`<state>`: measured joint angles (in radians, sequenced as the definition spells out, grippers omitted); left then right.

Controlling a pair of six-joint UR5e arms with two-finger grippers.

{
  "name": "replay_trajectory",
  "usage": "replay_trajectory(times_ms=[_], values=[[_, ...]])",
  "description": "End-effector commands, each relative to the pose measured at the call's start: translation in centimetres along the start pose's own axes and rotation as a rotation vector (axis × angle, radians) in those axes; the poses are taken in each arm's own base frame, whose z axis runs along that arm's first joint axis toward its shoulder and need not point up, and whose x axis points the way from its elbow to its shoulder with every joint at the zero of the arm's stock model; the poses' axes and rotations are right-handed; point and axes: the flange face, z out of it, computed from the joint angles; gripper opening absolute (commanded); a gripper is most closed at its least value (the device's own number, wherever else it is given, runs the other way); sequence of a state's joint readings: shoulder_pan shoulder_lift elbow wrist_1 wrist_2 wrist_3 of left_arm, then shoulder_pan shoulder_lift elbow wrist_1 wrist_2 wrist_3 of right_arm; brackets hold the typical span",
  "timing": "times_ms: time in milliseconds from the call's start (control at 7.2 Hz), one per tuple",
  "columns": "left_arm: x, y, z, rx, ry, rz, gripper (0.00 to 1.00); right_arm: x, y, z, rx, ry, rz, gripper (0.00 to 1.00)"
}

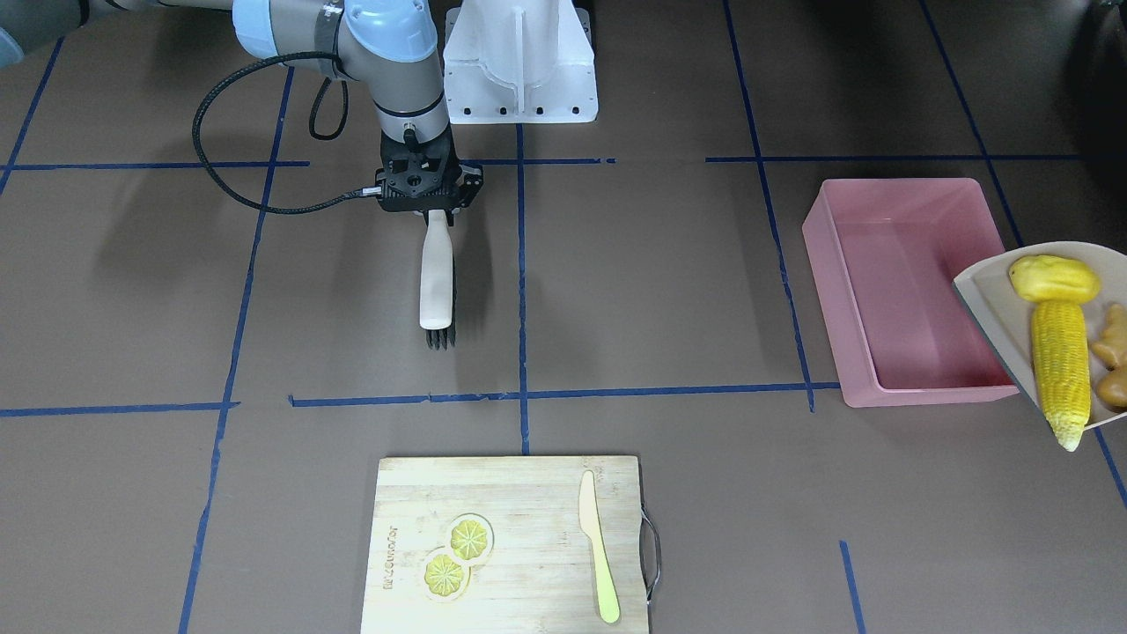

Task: Sweep and dump trash into bin
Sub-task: 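Tip the dustpan with the left gripper to pour produce into the bin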

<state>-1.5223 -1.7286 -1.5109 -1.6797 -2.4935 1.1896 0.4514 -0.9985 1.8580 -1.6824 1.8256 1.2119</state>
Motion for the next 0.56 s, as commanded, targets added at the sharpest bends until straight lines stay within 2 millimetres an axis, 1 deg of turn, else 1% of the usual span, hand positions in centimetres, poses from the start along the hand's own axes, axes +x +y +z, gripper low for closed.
replay_trajectory(times_ms=[0, 139, 417], values=[[-0.03, -0.54, -1.10, -0.076, -0.035, 0.112, 0.00, 0.02, -0.03, 0.16, 0.001, 0.003, 0.002, 0.00], [-0.02, -0.66, -1.15, -0.108, -0.046, 0.157, 0.00, 0.06, 0.06, 0.33, -0.003, 0.005, 0.000, 0.00], [0.20, -0.91, -1.63, -0.133, -0.058, 0.162, 0.00, 0.41, 0.09, 0.61, -0.002, 0.010, 0.003, 0.00]])
